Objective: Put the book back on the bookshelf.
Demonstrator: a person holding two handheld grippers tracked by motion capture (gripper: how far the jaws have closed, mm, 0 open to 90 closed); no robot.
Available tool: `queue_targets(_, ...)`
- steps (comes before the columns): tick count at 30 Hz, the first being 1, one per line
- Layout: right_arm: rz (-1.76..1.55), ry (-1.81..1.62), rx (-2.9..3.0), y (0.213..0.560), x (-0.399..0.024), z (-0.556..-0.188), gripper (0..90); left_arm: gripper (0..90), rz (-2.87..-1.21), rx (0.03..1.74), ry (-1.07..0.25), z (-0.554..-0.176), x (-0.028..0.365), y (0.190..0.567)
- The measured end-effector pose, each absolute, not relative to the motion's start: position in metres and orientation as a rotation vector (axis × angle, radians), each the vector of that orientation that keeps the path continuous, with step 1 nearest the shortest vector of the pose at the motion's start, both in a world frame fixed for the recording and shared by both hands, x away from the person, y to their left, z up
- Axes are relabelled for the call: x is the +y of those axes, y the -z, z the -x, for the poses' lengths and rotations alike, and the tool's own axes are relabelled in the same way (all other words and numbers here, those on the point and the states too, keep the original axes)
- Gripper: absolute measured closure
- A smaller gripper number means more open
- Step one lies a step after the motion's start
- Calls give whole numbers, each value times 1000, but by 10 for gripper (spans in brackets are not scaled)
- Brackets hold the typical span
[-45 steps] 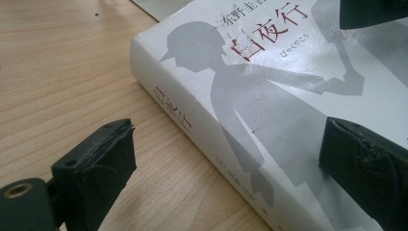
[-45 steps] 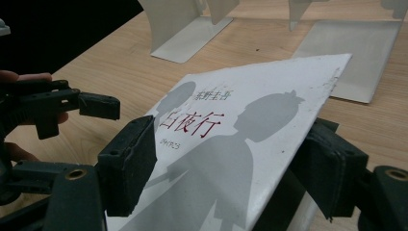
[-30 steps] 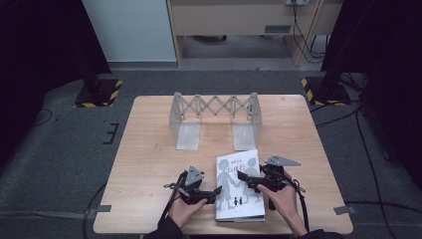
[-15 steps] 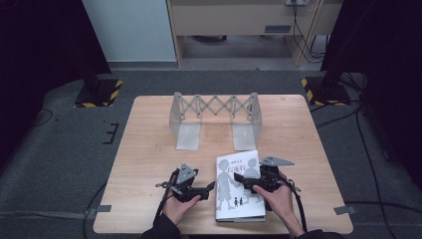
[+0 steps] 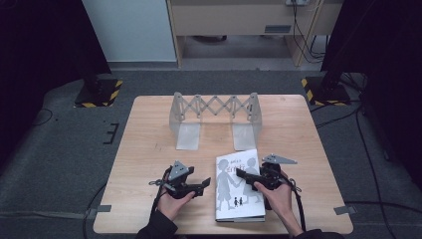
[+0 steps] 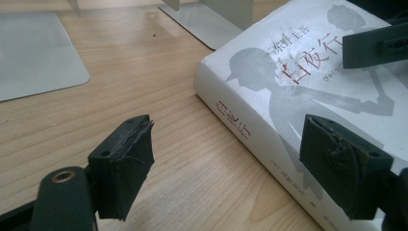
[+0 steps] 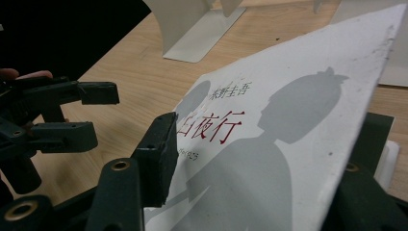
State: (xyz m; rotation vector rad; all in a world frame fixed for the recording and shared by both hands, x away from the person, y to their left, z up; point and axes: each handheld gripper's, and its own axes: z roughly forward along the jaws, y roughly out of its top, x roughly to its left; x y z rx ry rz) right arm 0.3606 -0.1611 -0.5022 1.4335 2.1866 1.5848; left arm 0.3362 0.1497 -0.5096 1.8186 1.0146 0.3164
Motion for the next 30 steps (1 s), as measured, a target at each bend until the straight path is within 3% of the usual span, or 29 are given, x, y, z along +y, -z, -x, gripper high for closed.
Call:
queue_targets(16,-1574,-1618,2176,498,-165,-365,654,208,-1792,997,-291,-337,149,507)
queue_targets(30,-1552,-1785,2132,479,-163,-358,808,199,-1722,965,-162,-335,136,507)
